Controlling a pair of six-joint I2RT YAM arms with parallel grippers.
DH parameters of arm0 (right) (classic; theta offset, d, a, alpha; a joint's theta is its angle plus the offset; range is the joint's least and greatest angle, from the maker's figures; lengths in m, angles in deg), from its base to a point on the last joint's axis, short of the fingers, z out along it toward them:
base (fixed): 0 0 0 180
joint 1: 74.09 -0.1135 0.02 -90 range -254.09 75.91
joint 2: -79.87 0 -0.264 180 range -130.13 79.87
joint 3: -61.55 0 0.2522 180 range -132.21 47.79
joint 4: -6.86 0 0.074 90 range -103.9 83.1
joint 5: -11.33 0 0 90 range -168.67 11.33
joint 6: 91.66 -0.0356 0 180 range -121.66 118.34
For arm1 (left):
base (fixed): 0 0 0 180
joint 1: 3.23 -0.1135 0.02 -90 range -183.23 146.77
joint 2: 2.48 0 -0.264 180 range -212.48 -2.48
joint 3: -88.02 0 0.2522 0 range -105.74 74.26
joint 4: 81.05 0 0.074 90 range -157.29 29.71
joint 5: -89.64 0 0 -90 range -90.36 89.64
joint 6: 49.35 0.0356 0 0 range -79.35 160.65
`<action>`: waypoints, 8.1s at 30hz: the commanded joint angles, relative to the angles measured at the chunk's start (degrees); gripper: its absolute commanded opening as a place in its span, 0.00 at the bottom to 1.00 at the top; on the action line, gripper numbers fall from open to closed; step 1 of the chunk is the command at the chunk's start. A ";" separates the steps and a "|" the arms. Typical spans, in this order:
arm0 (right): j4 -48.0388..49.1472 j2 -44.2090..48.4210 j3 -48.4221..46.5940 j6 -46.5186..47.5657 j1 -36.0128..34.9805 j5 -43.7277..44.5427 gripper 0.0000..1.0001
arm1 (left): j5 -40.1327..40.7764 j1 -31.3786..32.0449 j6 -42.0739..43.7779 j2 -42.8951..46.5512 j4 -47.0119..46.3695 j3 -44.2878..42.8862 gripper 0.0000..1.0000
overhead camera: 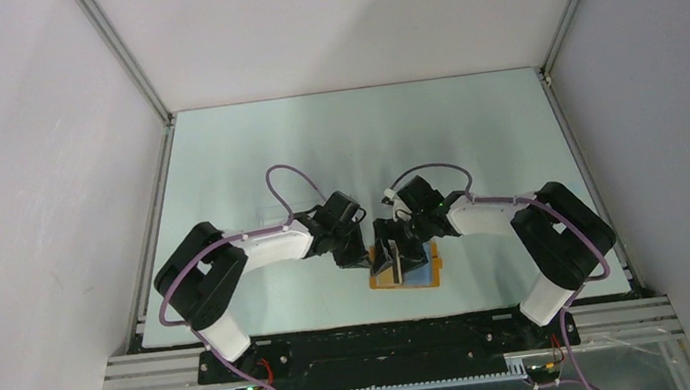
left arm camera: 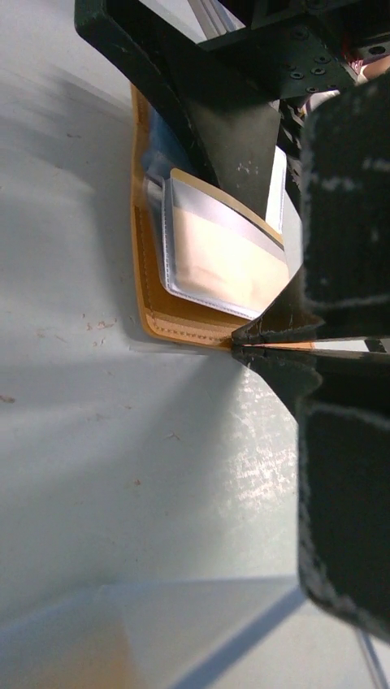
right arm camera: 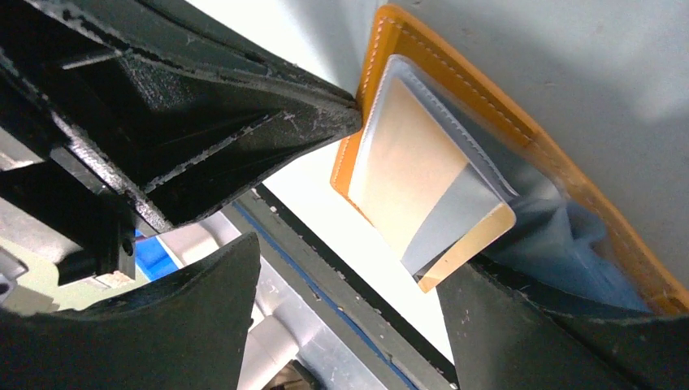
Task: Put the credit cards into the card holder
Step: Insert the credit card into the card holder, then close the card holder at the corner of the board.
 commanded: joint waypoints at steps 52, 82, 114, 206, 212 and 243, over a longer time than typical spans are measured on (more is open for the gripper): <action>-26.10 2.36 -11.45 15.21 3.04 11.59 0.85 | -6.72 -3.95 -1.40 6.62 -4.34 7.93 0.53; -18.89 2.09 -3.18 13.96 11.20 7.10 0.17 | -13.99 4.64 -8.21 0.77 -22.06 1.27 0.50; -23.96 0.91 -0.08 10.49 28.35 16.75 0.16 | -17.24 9.03 -10.66 -17.00 -26.17 -14.07 0.53; -24.87 9.68 3.03 4.22 0.75 27.01 0.58 | 0.25 7.90 -1.50 -16.96 9.01 -13.84 0.16; -23.50 7.66 3.06 3.30 -0.25 29.28 0.62 | 0.21 7.90 -1.00 -18.11 9.61 -14.50 0.04; -9.82 12.21 5.85 3.34 10.03 22.29 0.44 | 3.96 9.26 1.81 -23.38 17.88 -19.72 0.00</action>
